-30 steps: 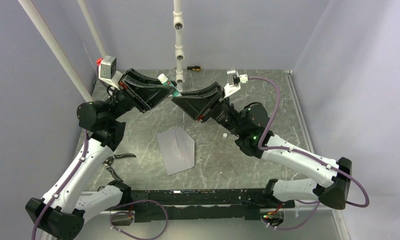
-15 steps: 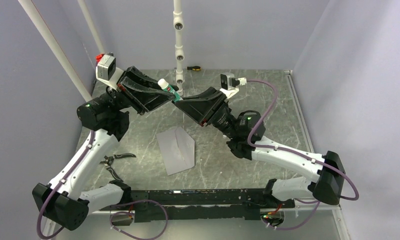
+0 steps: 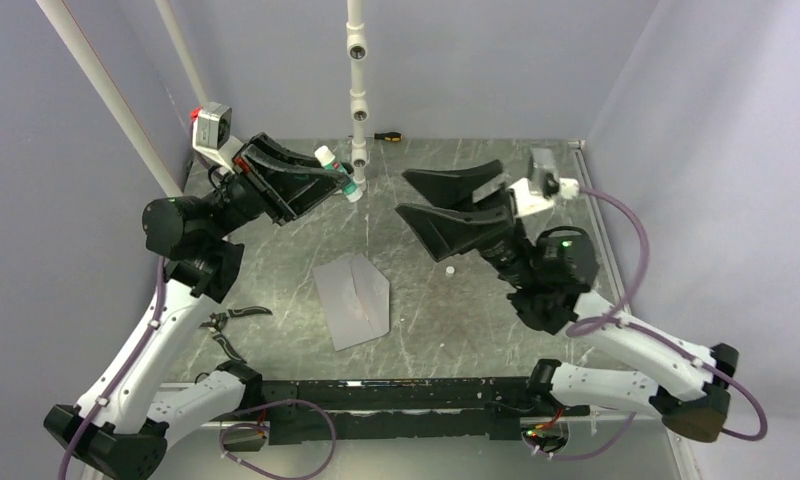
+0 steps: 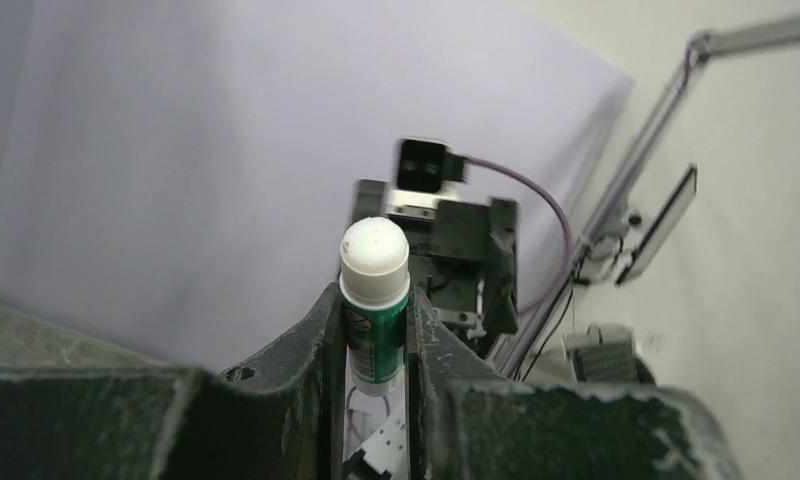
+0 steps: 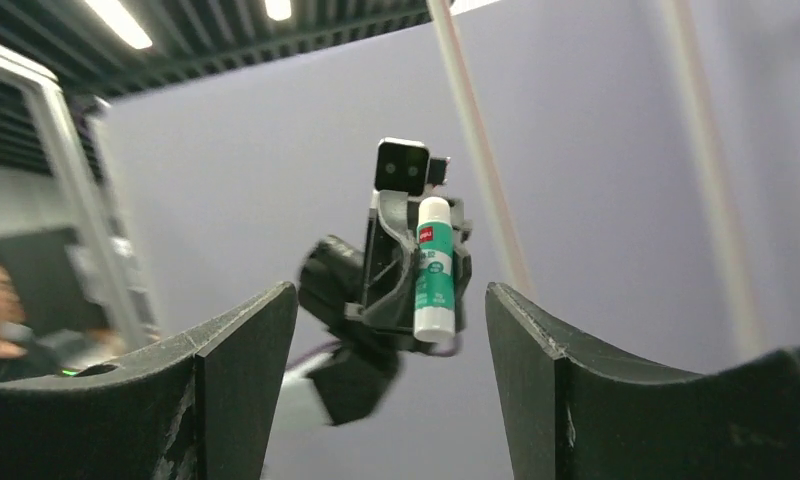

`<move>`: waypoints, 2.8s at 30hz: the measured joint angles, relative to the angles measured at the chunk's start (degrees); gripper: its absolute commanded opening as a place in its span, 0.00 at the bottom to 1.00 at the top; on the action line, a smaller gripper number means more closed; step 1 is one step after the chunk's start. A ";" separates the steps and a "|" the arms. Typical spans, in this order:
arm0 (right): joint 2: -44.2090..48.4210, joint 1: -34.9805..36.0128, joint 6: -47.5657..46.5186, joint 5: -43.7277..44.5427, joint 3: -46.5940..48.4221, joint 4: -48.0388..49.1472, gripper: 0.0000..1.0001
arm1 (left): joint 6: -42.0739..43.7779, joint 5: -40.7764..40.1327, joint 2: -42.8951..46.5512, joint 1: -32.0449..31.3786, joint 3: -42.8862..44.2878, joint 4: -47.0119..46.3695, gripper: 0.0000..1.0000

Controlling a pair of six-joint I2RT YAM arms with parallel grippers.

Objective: Place the letter into the envelope and seal it

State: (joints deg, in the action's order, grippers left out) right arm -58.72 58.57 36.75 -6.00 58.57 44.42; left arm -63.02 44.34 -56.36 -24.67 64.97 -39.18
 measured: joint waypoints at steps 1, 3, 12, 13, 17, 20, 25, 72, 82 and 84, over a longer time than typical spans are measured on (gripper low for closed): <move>1.75 -0.02 -5.07 0.24 0.00 -1.75 0.73 | -0.55 -1.44 0.20 0.00 0.04 1.40 0.02; 3.74 0.00 -15.04 0.50 0.42 -5.22 0.72 | -2.75 -4.55 0.20 0.00 0.37 4.42 0.02; -1.66 1.73 -52.83 2.16 9.97 -20.22 0.71 | -14.82 -14.69 -2.45 0.00 1.68 12.63 0.02; -2.45 2.08 -55.80 2.62 10.25 -21.42 0.71 | -16.20 -15.41 -2.78 0.00 1.68 13.00 0.02; -5.53 3.26 -64.32 3.93 11.69 -25.42 0.71 | -19.82 -17.09 -3.89 0.00 1.68 13.99 0.02; -7.08 3.80 -67.25 5.42 12.11 -25.55 0.69 | -21.00 -17.55 -4.35 0.00 1.68 14.60 0.02; -7.74 4.04 -68.91 8.15 12.11 -23.41 0.56 | -22.21 -18.49 -4.24 0.00 1.51 15.21 0.02; -11.87 4.13 -66.93 13.07 14.93 -22.14 0.00 | -12.98 -23.47 3.41 0.09 0.11 28.50 0.87; -7.52 4.11 -65.33 10.51 13.90 -28.39 0.00 | -7.98 -24.22 2.75 0.11 3.69 33.38 0.79; -7.26 4.11 -65.05 9.99 13.90 -29.51 0.00 | -6.25 -23.67 2.08 0.11 5.22 34.56 0.77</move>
State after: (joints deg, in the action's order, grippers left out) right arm -65.98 62.67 -28.29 3.99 72.47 14.92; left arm -69.28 20.67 -54.28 -24.56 70.19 -4.62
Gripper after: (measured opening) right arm 0.237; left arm 0.794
